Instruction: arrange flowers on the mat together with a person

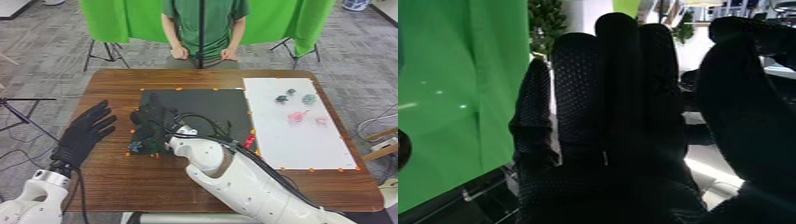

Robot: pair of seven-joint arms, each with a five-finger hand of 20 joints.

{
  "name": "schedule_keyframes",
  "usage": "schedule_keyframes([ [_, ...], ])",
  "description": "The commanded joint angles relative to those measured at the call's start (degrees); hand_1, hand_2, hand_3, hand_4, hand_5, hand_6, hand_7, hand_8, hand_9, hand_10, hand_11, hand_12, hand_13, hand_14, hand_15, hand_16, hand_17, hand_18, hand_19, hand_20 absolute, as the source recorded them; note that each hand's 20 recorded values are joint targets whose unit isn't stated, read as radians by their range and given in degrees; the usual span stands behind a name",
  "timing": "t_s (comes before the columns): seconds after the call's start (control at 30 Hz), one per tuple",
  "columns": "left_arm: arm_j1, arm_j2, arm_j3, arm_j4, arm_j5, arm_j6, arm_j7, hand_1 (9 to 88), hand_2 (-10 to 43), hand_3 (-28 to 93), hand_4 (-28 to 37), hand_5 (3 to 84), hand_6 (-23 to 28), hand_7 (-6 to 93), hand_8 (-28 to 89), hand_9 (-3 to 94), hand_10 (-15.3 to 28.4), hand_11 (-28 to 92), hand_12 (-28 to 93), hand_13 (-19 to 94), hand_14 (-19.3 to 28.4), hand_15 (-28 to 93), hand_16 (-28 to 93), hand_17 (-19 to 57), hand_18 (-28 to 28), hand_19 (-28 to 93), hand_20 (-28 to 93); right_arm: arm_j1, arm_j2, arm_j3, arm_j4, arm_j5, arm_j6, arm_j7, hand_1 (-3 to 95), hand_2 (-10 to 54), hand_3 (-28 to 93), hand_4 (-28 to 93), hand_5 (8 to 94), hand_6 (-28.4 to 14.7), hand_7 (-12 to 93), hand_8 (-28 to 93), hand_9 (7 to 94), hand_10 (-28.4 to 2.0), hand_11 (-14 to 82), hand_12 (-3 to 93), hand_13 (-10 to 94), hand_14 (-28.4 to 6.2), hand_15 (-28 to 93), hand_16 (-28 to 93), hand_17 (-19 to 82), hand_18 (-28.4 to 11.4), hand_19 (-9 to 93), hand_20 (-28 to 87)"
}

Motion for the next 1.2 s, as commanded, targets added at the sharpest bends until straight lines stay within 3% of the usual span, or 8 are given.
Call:
schedule_keyframes([
  [0.03,1.79,-0.87,-0.30,-0.20,0.27,0.32,0.80,27.1,-5.4,67,-25.2,28.1,3.2,14.8,-9,20.2,10.0,14,16,20,11.5,19,4,-9.7,20.1,39,8,1.56,0.48,-0.04,-2.80,0.58,-1.24,1.53,32.1,-9.5,82,-28,62.4,4.2,32,-17,71.4,-7.3,26.4,21.4,63,-6.0,67,21,16,-17.8,62,37],
  [0.2,5.05,-2.66,-1.23,-1.86,0.66,1.48,3.84,27.0,-5.4,67,-25.3,28.1,3.1,14.8,-9,20.3,9.9,14,16,20,11.5,19,4,-9.7,20.1,39,8,2.42,3.66,1.73,-9.05,6.43,-6.10,1.75,31.7,-9.5,84,-28,60.3,3.8,33,-18,68.1,-8.1,27.1,21.8,61,-6.6,66,21,16,-18.1,61,37],
  [0.37,7.95,-5.33,-1.53,-3.65,0.85,1.38,4.89,27.0,-5.5,68,-25.3,28.1,3.1,14.8,-9,20.3,10.0,14,16,20,11.5,19,4,-9.7,20.1,39,8,-0.98,10.66,10.99,-18.91,19.00,-13.99,0.75,30.0,-7.1,85,-28,56.5,2.6,32,-18,62.0,-9.8,26.5,21.8,56,-7.3,60,19,14,-18.3,59,36],
  [0.5,7.05,-6.80,-0.98,-3.28,0.79,1.15,4.59,27.0,-5.5,68,-25.4,28.1,3.2,14.7,-9,20.3,9.9,14,16,20,11.5,19,4,-9.7,20.2,39,8,-4.48,16.40,21.01,-23.00,34.04,-18.33,-1.81,26.3,0.3,84,-28,52.5,0.4,29,-17,56.1,-12.2,25.3,21.9,49,-9.1,53,17,13,-19.0,58,34],
  [0.6,6.67,-7.29,-0.10,-3.27,0.59,1.20,4.99,26.9,-5.5,67,-25.5,28.2,3.1,14.7,-9,20.3,10.0,14,16,20,11.5,19,5,-9.7,20.2,39,8,-10.44,21.42,32.26,-27.36,48.50,-26.54,-0.76,19.0,14.5,80,-28,49.7,-2.5,26,-15,49.8,-15.0,23.8,21.7,43,-12.0,50,16,12,-20.1,56,33],
  [0.7,6.42,-8.36,0.19,-3.36,0.89,0.64,4.98,26.8,-5.7,68,-25.7,28.3,3.2,14.7,-9,20.3,10.0,14,16,20,11.5,19,5,-9.7,20.2,39,8,-17.48,26.63,41.89,-30.79,58.42,-30.03,0.57,17.2,16.7,81,-28,44.9,-4.1,23,-14,43.6,-15.7,22.4,21.9,37,-12.5,45,16,11,-20.7,54,31],
  [0.93,5.82,-10.68,-0.04,-3.18,1.30,-0.31,4.93,26.3,-5.7,68,-26.3,28.5,3.2,14.7,-9,20.5,10.2,14,16,19,11.5,18,5,-9.8,20.2,39,8,-39.75,31.96,62.99,-38.54,79.78,-23.32,3.84,14.4,11.7,82,-27,37.8,-4.3,17,-11,37.5,-15.3,16.9,21.9,31,-12.7,30,20,8,-21.5,48,27],
  [1.2,4.66,-13.14,-0.77,-2.49,2.37,-1.57,4.24,26.2,-5.7,68,-26.5,28.7,3.2,14.6,-9,20.7,10.2,14,16,18,11.3,18,5,-9.8,20.2,39,8,-59.60,27.30,76.98,-46.50,90.90,-11.19,2.35,10.9,7.5,80,-27,37.4,-5.8,13,-9,36.4,-15.3,11.5,21.8,30,-13.2,19,25,7,-21.9,42,24],
])
